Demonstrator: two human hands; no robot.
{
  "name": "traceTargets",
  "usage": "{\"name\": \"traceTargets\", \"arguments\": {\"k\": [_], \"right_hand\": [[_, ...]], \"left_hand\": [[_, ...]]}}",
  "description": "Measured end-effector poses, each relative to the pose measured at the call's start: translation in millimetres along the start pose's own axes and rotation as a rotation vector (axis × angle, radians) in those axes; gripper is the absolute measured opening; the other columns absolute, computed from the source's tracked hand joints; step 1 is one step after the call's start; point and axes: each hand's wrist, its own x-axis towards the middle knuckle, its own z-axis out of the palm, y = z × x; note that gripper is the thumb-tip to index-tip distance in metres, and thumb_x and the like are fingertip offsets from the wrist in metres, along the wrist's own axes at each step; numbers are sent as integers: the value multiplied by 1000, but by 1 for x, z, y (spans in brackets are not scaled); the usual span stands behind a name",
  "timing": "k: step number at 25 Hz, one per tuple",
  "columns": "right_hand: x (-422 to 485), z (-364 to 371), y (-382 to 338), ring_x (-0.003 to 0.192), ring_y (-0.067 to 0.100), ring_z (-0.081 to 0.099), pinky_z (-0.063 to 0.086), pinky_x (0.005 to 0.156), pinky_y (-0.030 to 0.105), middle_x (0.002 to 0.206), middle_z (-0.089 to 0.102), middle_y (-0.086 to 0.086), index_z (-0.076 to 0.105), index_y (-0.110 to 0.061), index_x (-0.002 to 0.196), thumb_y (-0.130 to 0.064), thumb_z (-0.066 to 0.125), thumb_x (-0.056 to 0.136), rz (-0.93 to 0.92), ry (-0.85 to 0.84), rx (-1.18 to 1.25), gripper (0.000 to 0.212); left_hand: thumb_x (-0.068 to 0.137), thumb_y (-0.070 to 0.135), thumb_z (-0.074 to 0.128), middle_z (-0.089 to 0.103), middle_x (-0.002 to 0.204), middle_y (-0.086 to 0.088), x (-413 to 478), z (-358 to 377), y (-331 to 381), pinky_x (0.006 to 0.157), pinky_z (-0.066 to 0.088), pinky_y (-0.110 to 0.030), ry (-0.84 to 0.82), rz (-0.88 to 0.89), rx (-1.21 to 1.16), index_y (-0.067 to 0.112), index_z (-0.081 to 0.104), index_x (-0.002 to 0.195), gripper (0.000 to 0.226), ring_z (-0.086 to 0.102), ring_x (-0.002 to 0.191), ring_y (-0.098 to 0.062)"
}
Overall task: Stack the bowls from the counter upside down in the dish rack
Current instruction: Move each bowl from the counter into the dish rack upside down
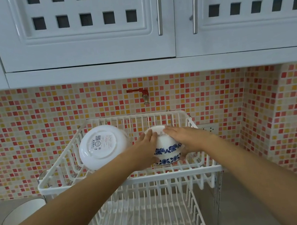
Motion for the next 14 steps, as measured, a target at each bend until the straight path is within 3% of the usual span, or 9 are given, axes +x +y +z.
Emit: {"name": "traceTargets", "arguments": {"k": [8, 11, 14], "right_hand": [[-8, -7, -3, 143, 18, 22, 34, 111, 38, 160, 6, -4, 6, -17, 151, -34, 78, 71, 24, -32, -7, 109], [-11, -17, -5, 147, 17, 8, 30, 114, 37, 159, -8, -4, -4, -18, 151, -21, 63, 81, 57, -95, 58, 97], [-14, -38, -22, 147, 17, 1, 16, 118, 36, 159, -12, 0, -7, -16, 150, -19, 40, 95, 95, 38, 96, 72]], "left_hand": [[93, 29, 52, -14, 157, -14, -5, -6, 2, 120, 10, -49, -62, 14, -48, 6, -13, 147, 87, -9, 145, -35], [98, 27, 41, -19, 157, -12, -12, -20, 5, 120, 5, -43, -25, 6, -89, 6, -17, 146, 78, -10, 146, -31], [101, 19, 32, -15, 157, -12, -28, -48, 1, 119, 4, -38, 164, -2, -104, 4, -11, 147, 65, -7, 147, -28]]}}
